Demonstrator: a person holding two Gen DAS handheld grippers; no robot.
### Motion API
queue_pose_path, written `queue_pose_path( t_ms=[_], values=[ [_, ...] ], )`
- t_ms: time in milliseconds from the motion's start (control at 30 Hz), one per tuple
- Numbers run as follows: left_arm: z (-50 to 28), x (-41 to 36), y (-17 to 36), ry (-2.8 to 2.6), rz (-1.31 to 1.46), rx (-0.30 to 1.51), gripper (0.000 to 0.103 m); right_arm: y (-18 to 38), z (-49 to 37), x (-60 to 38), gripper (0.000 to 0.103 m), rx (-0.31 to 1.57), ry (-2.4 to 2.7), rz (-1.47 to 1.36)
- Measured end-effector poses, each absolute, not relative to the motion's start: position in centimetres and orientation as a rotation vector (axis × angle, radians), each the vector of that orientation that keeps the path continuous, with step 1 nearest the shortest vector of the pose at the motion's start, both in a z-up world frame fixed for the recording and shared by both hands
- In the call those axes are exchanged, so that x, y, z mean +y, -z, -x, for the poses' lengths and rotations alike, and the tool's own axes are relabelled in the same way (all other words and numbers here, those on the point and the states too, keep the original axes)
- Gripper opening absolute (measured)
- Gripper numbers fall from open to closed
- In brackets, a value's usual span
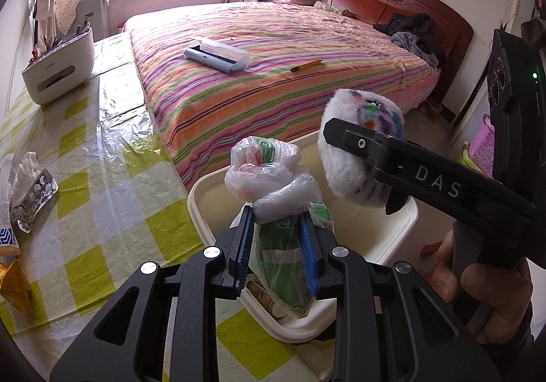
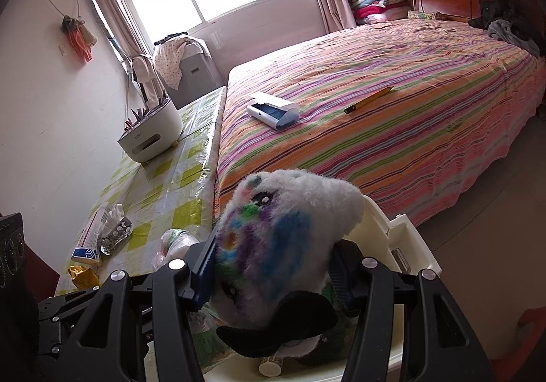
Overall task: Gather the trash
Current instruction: 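Open both tools to drop the bag and plush toy into the basin, then move both open tools back over the table toward the lace cloth and wrapper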
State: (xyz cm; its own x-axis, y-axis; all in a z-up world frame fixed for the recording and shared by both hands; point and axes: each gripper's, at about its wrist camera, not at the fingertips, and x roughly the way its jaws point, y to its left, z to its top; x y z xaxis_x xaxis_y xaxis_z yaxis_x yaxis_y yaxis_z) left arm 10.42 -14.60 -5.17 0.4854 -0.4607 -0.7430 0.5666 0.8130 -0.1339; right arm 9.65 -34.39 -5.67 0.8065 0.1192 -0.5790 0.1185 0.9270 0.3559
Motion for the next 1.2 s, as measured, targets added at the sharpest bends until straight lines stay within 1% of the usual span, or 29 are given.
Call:
queue_pose_path(
  t_ms=[267,300,367,400,467,500,533,567,633,667,800,1167,1200],
  values=[
    [-10.5,-15.0,5.5,0.630,-0.146,0.866,0.026,5.6,-9.7,-34.6,0.054,0.636,0.004,-0.388],
    [-10.5,-15.0,5.5,0.629,-0.150,0.868,0.029,5.6,-9.7,-34.6,0.055,0.635,0.004,-0.388],
    [-10.5,-15.1,5.5,0.627,-0.146,0.866,0.031,5.6,-9.6,-34.7,0.055,0.632,0.007,-0.386],
    [-10.5,-15.1,5.5,0.622,-0.145,0.865,0.034,5.6,-9.6,-34.7,0.056,0.632,0.008,-0.386],
    [-10.5,-15.1,5.4,0.622,-0.151,0.858,0.054,5.5,-9.6,-34.7,0.058,0.627,0.007,-0.392],
    [-10.4,-15.0,5.2,0.614,-0.152,0.839,0.074,5.5,-9.7,-34.7,0.059,0.627,0.008,-0.391],
    [-10.2,-14.8,4.9,0.601,-0.152,0.813,0.079,5.5,-9.7,-34.8,0.061,0.626,0.012,-0.392],
    [-9.8,-14.5,4.5,0.582,-0.155,0.776,0.079,5.4,-9.6,-34.9,0.062,0.620,0.013,-0.400],
    [-9.3,-14.3,3.8,0.554,-0.177,0.729,0.082,5.3,-9.6,-35.1,0.069,0.611,0.016,-0.409],
    [-9.1,-14.1,3.4,0.542,-0.189,0.704,0.082,5.2,-9.7,-35.1,0.070,0.609,0.019,-0.407],
    [-8.7,-13.2,2.5,0.503,-0.194,0.664,0.082,5.1,-9.9,-35.1,0.070,0.607,0.018,-0.414],
    [-9.9,-8.3,-0.6,0.409,-0.078,0.662,0.082,4.4,-11.0,-33.4,0.070,0.610,-0.020,-0.419],
    [-10.1,-7.8,-0.8,0.402,-0.058,0.668,0.085,4.4,-11.2,-33.1,0.070,0.615,-0.028,-0.417]
  ],
)
